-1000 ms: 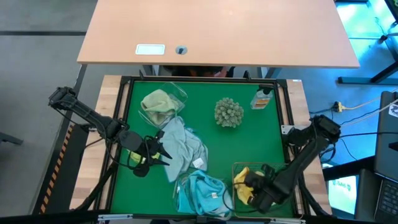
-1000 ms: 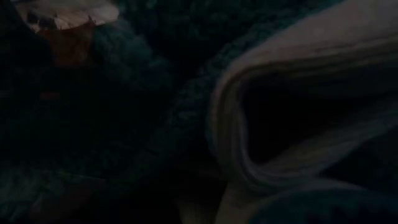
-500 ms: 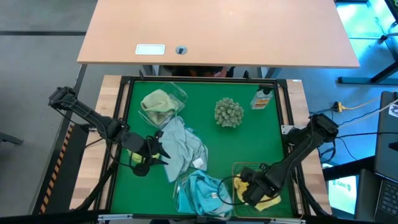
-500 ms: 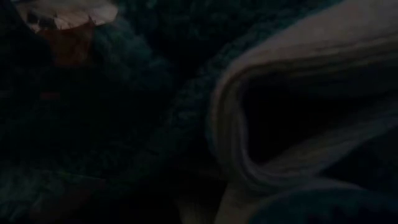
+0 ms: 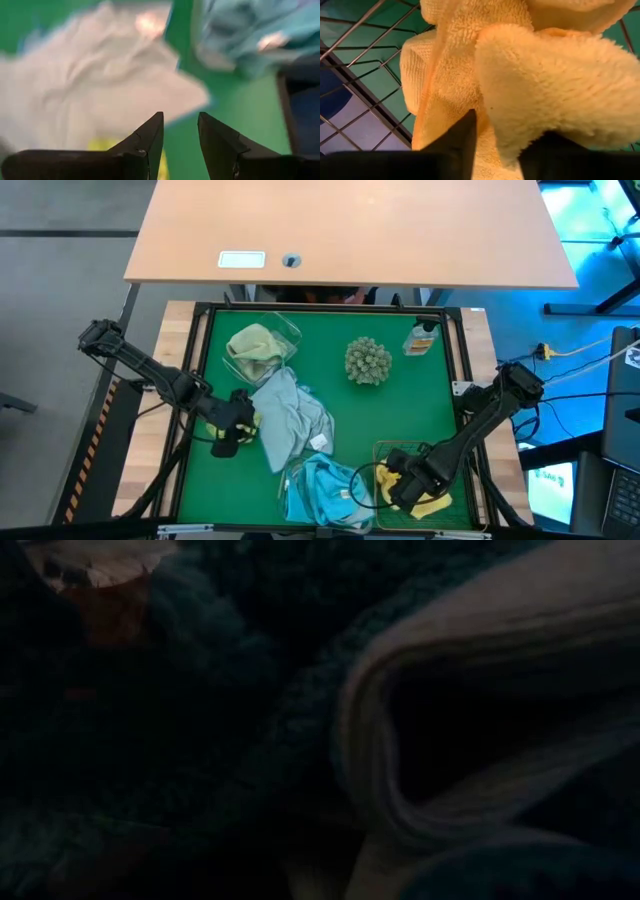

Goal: Sort microfiber towel by color & place in baskets
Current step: Put the yellow microfiber cloth into the wire basket, then put the green microfiber cloth into the top transparent bin

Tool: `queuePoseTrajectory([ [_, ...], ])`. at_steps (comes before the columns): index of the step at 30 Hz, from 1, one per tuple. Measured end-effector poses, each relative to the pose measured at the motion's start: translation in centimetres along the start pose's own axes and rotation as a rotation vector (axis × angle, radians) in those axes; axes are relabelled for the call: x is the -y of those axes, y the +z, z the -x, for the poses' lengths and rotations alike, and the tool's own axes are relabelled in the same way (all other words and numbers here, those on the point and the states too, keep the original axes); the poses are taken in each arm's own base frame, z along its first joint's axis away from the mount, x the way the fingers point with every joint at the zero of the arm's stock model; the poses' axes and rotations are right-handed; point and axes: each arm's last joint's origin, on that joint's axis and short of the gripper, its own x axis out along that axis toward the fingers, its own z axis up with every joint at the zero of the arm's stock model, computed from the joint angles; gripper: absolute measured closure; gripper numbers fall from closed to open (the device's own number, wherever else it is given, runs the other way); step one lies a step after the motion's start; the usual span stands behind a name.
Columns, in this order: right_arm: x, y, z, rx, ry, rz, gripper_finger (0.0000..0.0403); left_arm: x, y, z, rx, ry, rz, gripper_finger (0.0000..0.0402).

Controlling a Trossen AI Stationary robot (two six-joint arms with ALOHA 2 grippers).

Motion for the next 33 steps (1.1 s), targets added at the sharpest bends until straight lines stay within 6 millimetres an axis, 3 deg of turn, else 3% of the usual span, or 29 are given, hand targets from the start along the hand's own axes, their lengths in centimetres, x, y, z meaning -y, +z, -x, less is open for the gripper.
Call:
queuePoseTrajectory([
  [5, 0.0, 0.0, 0.0, -0.001, 0.0, 0.0, 0.0225, -1.3, -2.2, 0.3, -0.214, 0.148, 0.124, 0.0286],
  [10, -0.1, -0.1, 0.0, -0.047, 0.017, -0.003, 0.0196, -2.4, -3.8, 1.1, -0.358, 0.317, 0.254, 0.0286],
  [25, -2.1, 0.1, 4.3, -0.007, 0.103, 0.033, 0.0192, -0.8, -4.5, 1.2, -0.345, 0.284, 0.305, 0.0286],
  [33, -2.1, -0.3, 4.9, -0.117, 0.12, 0.025, 0.0192, 0.1, -5.0, 1.4, -0.335, 0.267, 0.313, 0.0286],
])
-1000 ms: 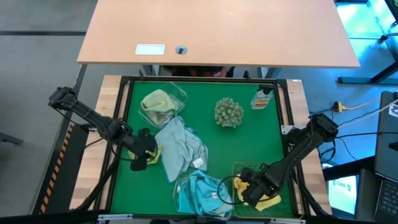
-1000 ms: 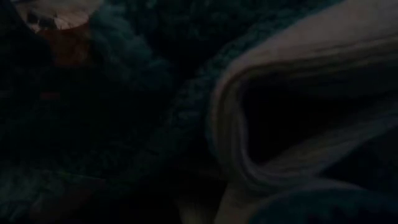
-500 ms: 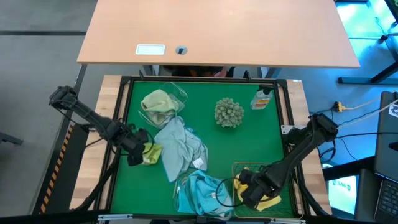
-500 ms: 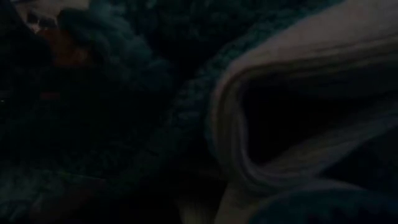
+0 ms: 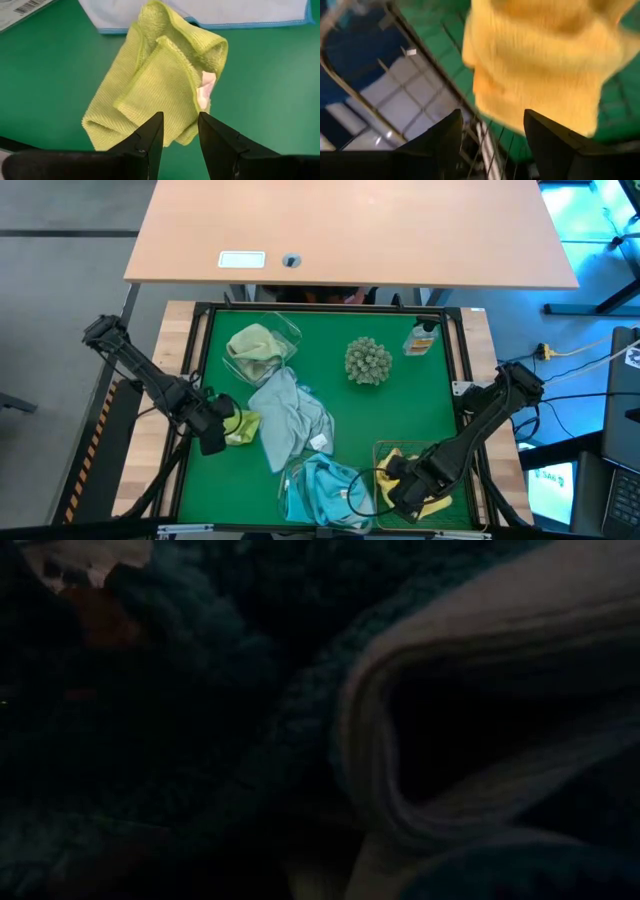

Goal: Sort microfiber towel by color & place in baskets
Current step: Put the green microfiber cloth into the top transparent bin

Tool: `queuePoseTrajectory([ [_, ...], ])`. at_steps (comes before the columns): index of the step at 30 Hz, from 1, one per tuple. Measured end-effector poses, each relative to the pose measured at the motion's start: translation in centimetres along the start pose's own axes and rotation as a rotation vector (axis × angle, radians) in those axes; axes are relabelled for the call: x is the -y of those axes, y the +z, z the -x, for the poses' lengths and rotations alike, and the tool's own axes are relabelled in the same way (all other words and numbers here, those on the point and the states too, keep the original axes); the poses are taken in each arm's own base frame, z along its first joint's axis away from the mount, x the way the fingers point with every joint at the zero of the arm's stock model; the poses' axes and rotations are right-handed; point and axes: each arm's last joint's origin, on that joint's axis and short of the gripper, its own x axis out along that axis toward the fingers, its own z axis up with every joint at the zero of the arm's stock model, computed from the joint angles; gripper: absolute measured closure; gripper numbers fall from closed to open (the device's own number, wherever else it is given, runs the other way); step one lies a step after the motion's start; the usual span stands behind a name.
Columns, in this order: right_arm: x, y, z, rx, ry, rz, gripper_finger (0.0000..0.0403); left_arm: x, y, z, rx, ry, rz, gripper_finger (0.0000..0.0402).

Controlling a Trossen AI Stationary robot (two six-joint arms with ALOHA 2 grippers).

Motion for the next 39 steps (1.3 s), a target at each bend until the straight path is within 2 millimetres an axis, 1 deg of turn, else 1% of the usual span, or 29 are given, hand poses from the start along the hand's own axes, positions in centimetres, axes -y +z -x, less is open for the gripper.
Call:
queuePoseTrajectory([
  [5, 0.3, -0.5, 0.0, -0.146, -0.014, -0.08, 0.0192, 0.2, -0.2, 0.0, 0.019, -0.001, -0.016, 0.0286],
  [8, 0.2, -1.0, -0.1, -0.145, -0.021, -0.067, 0.0192, 0.2, -0.2, 0.1, 0.041, 0.009, -0.025, 0.0286],
  [10, 0.2, -0.9, -0.1, -0.143, -0.019, -0.067, 0.0192, 0.3, -0.3, -0.1, 0.063, 0.01, -0.029, 0.0286],
  [13, 0.1, -0.9, 0.2, -0.144, -0.009, -0.069, 0.0192, 0.4, -0.5, -1.0, 0.08, -0.006, -0.034, 0.0286],
  [16, -0.6, -1.0, 1.2, -0.107, 0.023, -0.055, 0.0192, 0.5, -0.9, -2.3, 0.081, -0.027, -0.04, 0.0286],
  [19, -1.3, -1.0, 2.8, -0.01, 0.054, -0.017, 0.0192, 0.2, -1.4, -3.3, 0.063, 0.004, -0.051, 0.0286],
  [22, -2.1, -0.9, 4.6, 0.141, 0.084, 0.058, 0.0192, -0.1, -1.6, -4.0, 0.052, 0.026, -0.056, 0.0286],
  [27, -3.1, -0.3, 7.3, 0.481, 0.1, 0.161, 0.0192, -0.1, -1.8, -4.6, 0.057, 0.002, -0.053, 0.0286],
  [31, -3.5, 0.6, 8.8, 0.717, 0.069, 0.252, 0.0192, 0.1, -1.7, -4.6, 0.047, -0.029, -0.033, 0.0286],
  [33, -3.7, 1.3, 9.1, 0.772, 0.053, 0.311, 0.0192, 0.2, -1.7, -4.6, 0.053, -0.039, -0.025, 0.0286],
  [37, -3.4, 2.9, 9.7, 0.813, -0.002, 0.43, 0.0192, 0.2, -1.6, -4.7, 0.076, -0.017, -0.028, 0.0286],
  [39, -3.3, 4.0, 9.9, 0.838, -0.033, 0.462, 0.0192, 0.3, -1.6, -5.0, 0.076, -0.002, -0.047, 0.0286],
])
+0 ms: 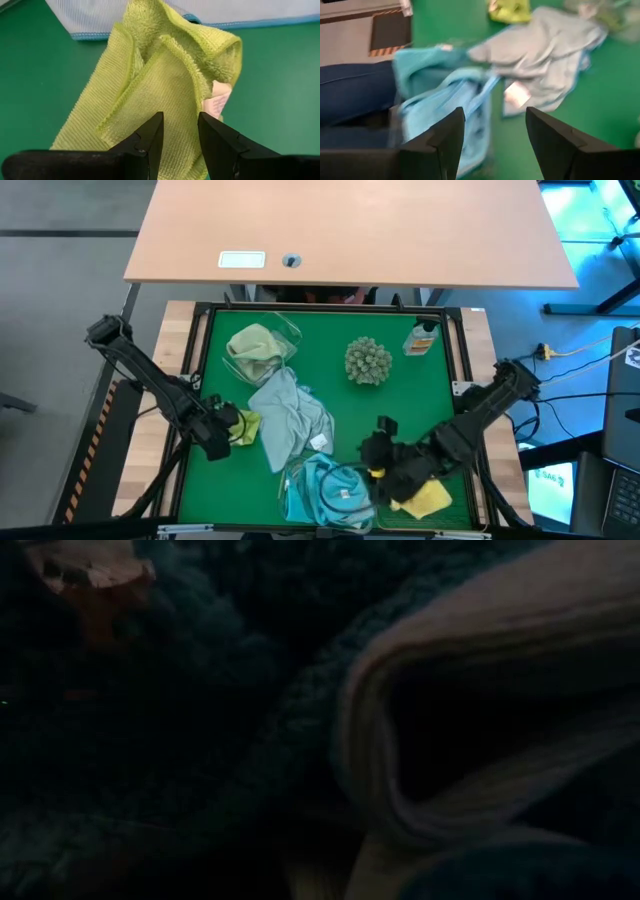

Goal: Sort microfiber towel by color & place in baskets
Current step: Put the green microfiber cloth into the top transparent bin

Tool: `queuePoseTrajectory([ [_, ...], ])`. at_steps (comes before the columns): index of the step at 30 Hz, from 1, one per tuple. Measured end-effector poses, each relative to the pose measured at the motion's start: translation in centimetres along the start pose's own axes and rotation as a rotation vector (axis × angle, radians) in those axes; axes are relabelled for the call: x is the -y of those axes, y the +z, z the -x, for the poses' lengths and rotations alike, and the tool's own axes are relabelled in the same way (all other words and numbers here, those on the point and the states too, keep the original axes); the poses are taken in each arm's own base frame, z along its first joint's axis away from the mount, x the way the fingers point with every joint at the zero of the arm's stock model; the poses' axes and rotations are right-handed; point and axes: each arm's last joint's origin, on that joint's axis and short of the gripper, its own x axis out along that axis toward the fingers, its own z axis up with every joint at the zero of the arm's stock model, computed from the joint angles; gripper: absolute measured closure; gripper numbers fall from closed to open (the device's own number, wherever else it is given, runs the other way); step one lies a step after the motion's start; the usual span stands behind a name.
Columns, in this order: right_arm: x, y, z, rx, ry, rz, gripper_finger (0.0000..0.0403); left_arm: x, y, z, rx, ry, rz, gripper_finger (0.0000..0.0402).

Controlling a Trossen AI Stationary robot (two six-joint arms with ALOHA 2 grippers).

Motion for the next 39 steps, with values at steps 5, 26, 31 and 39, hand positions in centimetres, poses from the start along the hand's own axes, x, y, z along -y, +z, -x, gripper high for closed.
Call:
queuePoseTrajectory([
  [5, 1.7, 1.9, -2.1, 0.041, -0.06, 0.068, 0.0192, 0.3, -0.1, -1.0, -0.035, 0.046, -0.026, 0.0286],
  [26, 3.7, 3.6, -7.8, -0.061, 0.017, 0.155, 0.0192, 1.7, -0.4, -5.4, -0.124, 0.225, -0.072, 0.0321],
  [31, 3.7, 3.6, -7.8, -0.061, 0.017, 0.156, 0.0192, 1.8, -0.3, -5.1, -0.125, 0.201, -0.064, 0.0383],
  [39, 3.7, 3.6, -7.8, -0.061, 0.017, 0.156, 0.0192, 2.5, 0.4, -3.4, -0.114, 0.092, -0.04, 0.0399],
])
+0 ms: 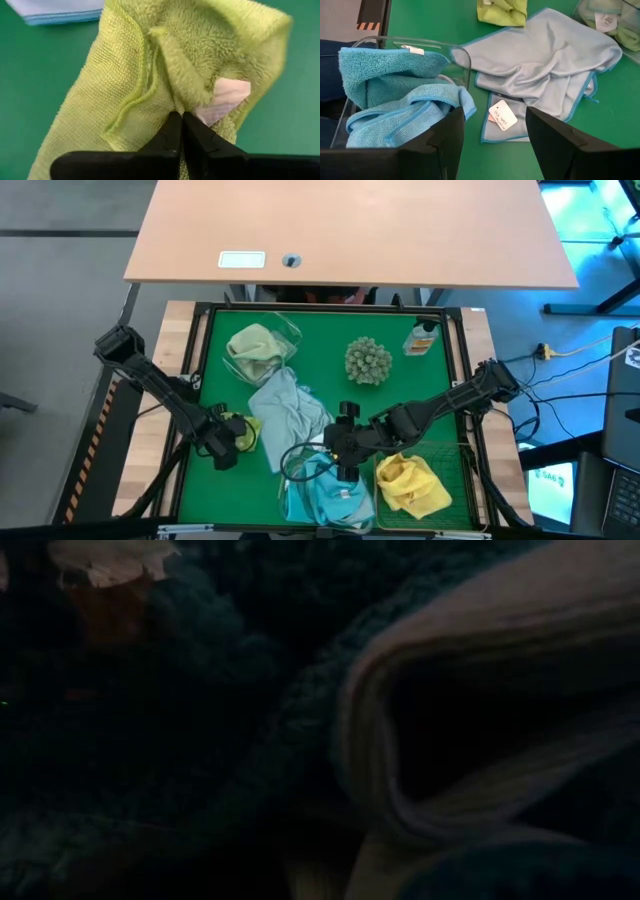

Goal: Sort microfiber towel by color & place in baskets
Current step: Put the green microfiber cloth into the top transparent bin

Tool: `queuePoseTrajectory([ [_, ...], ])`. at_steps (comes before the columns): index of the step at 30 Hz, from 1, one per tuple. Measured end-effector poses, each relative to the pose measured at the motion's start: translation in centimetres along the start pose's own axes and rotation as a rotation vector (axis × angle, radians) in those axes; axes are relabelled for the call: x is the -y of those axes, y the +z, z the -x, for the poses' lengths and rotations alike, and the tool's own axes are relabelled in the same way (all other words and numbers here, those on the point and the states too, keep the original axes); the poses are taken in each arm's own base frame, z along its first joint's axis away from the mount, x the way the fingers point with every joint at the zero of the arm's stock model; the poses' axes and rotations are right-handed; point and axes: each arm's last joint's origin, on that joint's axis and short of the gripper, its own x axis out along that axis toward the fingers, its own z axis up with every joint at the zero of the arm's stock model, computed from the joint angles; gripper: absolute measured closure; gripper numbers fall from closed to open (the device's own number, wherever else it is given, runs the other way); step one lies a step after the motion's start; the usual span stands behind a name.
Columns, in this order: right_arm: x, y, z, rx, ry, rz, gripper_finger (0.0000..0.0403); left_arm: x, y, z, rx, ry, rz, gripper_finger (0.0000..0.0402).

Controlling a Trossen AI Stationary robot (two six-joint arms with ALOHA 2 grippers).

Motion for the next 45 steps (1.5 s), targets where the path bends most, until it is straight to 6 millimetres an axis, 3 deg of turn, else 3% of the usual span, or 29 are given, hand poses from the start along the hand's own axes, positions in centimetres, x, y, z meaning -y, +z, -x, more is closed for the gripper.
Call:
queuePoseTrajectory([
  [13, 0.0, 0.0, 0.0, 0.0, 0.0, 0.0, 0.0192, -0.9, 1.1, 6.1, 0.243, -0.198, 0.016, 0.0401],
  [28, 0.0, 0.0, 0.0, 0.0, 0.0, 0.0, 0.0192, -3.6, 2.1, 15.3, 0.651, -0.354, 0.059, 0.0401],
  [34, 0.0, 0.0, 0.0, 0.0, 0.0, 0.0, 0.0192, -5.1, 2.8, 19.4, 0.86, -0.292, 0.035, 0.0401],
  [39, 0.0, 0.0, 0.0, 0.0, 0.0, 0.0, 0.0192, -7.1, 3.7, 22.8, 1.026, -0.143, 0.032, 0.0401],
  [45, 0.0, 0.0, 0.0, 0.0, 0.0, 0.0, 0.0192, -9.8, 4.3, 25.4, 1.129, 0.034, 0.084, 0.0401],
])
